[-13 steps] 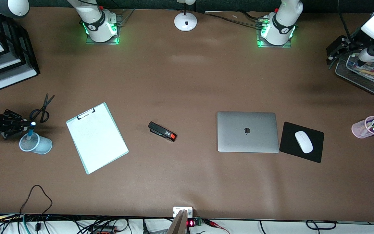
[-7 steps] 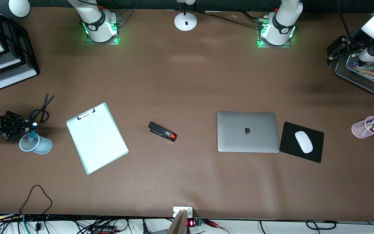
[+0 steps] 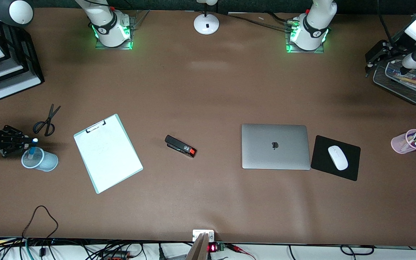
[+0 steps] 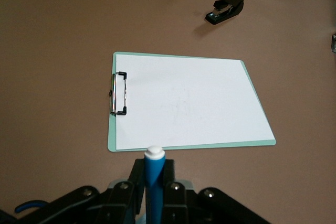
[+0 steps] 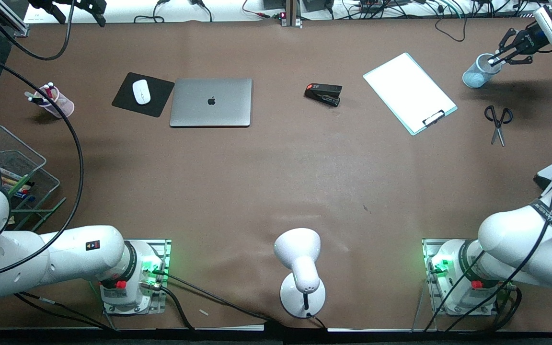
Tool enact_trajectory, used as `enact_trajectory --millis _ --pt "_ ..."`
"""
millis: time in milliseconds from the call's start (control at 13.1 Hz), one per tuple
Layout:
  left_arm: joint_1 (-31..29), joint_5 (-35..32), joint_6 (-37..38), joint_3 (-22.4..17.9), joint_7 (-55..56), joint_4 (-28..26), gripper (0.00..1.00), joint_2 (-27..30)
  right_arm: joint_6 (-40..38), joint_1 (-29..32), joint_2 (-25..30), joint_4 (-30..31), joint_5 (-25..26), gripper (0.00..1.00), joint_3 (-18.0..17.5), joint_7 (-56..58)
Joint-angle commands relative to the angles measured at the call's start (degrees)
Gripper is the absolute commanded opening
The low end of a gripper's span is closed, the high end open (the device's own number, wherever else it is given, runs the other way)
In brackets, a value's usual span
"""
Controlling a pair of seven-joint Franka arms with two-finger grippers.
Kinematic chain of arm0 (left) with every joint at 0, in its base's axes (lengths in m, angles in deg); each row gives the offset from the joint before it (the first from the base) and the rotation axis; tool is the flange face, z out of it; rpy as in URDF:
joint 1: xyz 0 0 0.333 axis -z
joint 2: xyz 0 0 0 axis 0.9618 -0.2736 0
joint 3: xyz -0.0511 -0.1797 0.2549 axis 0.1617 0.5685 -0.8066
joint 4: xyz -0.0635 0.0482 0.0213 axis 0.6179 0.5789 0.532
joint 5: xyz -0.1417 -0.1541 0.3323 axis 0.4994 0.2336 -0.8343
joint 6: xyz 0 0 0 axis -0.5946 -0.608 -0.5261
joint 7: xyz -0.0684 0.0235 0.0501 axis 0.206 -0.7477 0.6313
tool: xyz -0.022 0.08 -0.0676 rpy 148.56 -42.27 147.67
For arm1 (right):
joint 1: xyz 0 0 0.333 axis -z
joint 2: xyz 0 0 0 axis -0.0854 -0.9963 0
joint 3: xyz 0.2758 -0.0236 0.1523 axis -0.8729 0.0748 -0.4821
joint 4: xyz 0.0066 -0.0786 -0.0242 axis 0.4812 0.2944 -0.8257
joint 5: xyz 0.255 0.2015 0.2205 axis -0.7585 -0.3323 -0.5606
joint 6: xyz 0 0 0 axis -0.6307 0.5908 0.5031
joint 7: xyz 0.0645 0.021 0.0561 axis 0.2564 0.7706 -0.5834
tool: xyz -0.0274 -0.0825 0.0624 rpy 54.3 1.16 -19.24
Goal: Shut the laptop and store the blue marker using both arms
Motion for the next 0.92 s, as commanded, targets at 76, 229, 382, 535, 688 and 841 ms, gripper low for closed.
enact_trajectory --millis 76,229,382,535,688,841 --pt "5.29 0.04 0.28 -4.37 -0.99 1.34 1.0 -0.73 0.36 1.33 -2.39 -2.5 -0.97 0.0 -0.42 1.49" --pt "7.77 0.03 0.28 -7.11 -0.99 1.43 1.0 -1.0 0.98 1.68 -2.74 -2.5 -0.89 0.0 -0.42 2.01" --pt "8.91 0.03 0.28 -7.65 -0.55 1.43 1.0 -1.26 1.5 1.95 -3.09 -2.5 -0.89 0.0 -0.42 2.36" --pt "9.01 0.03 0.19 -7.65 -0.46 1.26 1.0 -1.35 2.12 1.77 -3.7 -2.5 -0.97 0.0 -0.6 2.37" --pt "8.83 0.03 0.19 -7.39 -0.46 1.26 1.0 -1.52 3.08 1.42 -3.88 -2.5 -1.06 0.01 -0.86 2.28" --pt "8.83 0.03 0.19 -7.12 -0.46 1.34 1.0 -1.79 3.7 1.42 -4.06 -2.5 -0.97 0.02 -1.56 2.19"
